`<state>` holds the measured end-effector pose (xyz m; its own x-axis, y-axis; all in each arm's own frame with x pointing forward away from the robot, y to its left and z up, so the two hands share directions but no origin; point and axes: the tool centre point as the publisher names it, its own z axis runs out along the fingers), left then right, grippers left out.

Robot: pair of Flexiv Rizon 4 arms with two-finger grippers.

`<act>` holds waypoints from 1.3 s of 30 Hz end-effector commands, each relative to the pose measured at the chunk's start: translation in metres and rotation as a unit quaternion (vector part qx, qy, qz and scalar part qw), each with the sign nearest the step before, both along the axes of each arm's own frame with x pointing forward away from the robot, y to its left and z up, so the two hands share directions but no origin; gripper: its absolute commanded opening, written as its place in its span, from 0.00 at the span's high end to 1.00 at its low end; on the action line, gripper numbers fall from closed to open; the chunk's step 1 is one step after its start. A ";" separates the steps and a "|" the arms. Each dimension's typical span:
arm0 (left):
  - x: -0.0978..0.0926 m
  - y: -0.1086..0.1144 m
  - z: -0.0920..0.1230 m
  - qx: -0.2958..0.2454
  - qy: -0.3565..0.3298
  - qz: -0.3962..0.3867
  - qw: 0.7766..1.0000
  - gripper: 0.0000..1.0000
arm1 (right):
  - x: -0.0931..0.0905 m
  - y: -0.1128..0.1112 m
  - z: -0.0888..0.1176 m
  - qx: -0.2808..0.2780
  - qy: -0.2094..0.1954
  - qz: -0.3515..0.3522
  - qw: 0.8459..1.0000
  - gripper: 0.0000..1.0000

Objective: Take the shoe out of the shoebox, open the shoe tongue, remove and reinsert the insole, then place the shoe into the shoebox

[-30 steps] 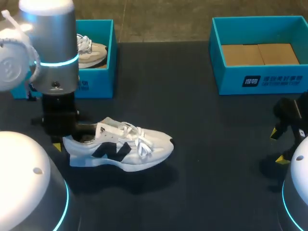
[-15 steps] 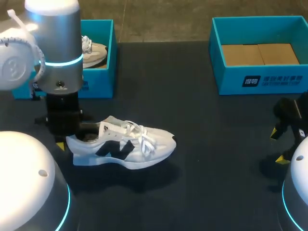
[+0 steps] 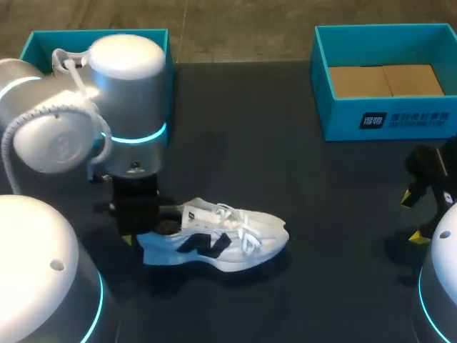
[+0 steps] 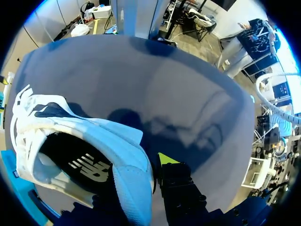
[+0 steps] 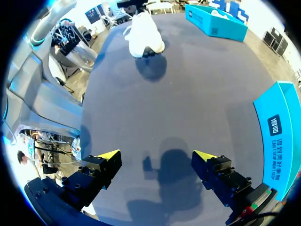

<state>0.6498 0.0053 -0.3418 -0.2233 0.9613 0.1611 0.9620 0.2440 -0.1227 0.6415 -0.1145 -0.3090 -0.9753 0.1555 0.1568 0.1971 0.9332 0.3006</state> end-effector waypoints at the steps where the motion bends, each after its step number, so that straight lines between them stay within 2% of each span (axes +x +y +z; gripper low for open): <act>1: 0.011 -0.023 -0.018 0.012 0.005 0.001 1.000 1.00 | -0.001 0.000 0.000 -0.001 -0.001 0.000 1.000 0.00; 8: 0.023 -0.051 -0.028 0.017 0.011 -0.009 1.000 1.00 | -0.001 0.000 0.000 -0.001 -0.001 0.000 1.000 0.00; 15: 0.020 -0.069 -0.042 0.025 0.009 -0.017 0.999 1.00 | -0.001 0.000 0.000 -0.001 -0.001 0.000 1.000 0.00; 23: 0.025 -0.087 -0.047 0.034 0.001 -0.021 0.999 1.00 | -0.001 0.000 0.000 -0.001 -0.001 0.000 1.000 0.00; 39: 0.027 -0.093 -0.061 0.040 0.021 0.002 0.999 1.00 | -0.001 0.000 0.000 -0.001 -0.001 0.000 1.000 0.00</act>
